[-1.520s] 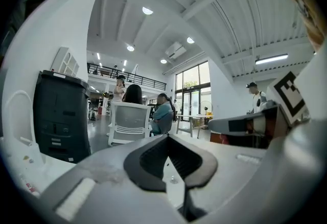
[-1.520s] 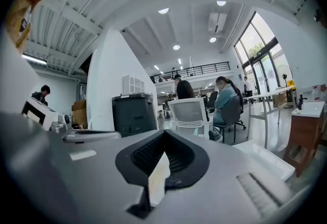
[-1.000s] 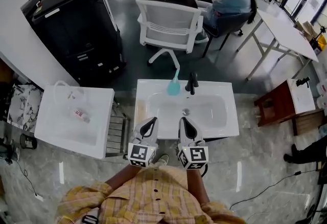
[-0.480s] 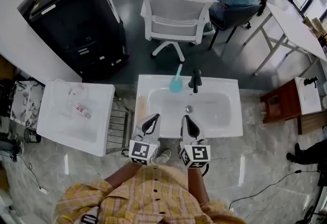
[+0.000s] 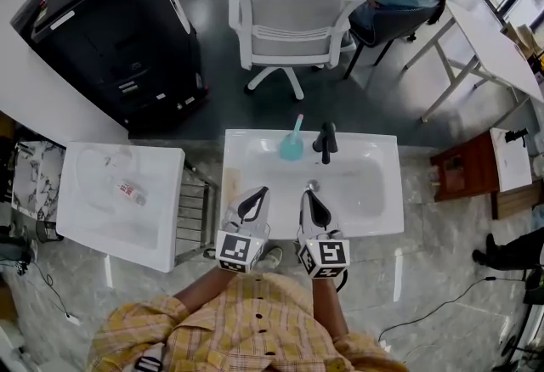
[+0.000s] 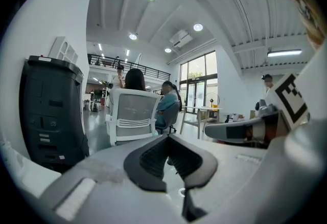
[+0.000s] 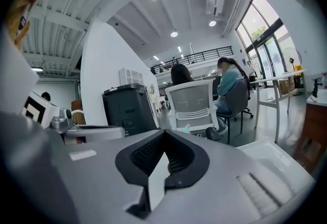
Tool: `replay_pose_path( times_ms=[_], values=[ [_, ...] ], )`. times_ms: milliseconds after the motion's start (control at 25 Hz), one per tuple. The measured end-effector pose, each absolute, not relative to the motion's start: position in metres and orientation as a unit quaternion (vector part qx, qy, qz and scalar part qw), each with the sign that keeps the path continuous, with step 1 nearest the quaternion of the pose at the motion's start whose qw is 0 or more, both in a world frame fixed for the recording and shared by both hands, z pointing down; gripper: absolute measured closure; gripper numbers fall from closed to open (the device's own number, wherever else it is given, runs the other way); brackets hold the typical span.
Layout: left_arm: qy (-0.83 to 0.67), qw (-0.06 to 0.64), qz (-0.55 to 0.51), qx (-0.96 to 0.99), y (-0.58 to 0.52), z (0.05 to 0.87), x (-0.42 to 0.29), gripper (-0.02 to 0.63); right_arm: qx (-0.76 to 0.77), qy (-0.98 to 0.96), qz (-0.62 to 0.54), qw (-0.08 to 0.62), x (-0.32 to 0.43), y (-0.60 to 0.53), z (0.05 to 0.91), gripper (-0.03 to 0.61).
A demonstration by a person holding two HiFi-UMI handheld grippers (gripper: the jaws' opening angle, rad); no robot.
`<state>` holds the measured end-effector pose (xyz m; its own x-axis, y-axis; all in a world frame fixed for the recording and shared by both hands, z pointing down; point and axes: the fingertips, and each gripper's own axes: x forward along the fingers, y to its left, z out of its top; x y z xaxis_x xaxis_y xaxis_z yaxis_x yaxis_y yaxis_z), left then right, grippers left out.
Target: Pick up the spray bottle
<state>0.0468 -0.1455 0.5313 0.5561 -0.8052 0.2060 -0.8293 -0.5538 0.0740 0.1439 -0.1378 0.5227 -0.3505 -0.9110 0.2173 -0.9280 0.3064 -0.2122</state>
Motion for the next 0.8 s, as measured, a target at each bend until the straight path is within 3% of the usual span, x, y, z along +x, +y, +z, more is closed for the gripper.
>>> replay_pose_path(
  times_ms=[800],
  values=[
    [-0.446, 0.105, 0.097, 0.883, -0.219, 0.569, 0.031, 0.614, 0.596, -0.783, 0.171, 0.054, 0.131, -0.234, 0.576, 0.568]
  ],
)
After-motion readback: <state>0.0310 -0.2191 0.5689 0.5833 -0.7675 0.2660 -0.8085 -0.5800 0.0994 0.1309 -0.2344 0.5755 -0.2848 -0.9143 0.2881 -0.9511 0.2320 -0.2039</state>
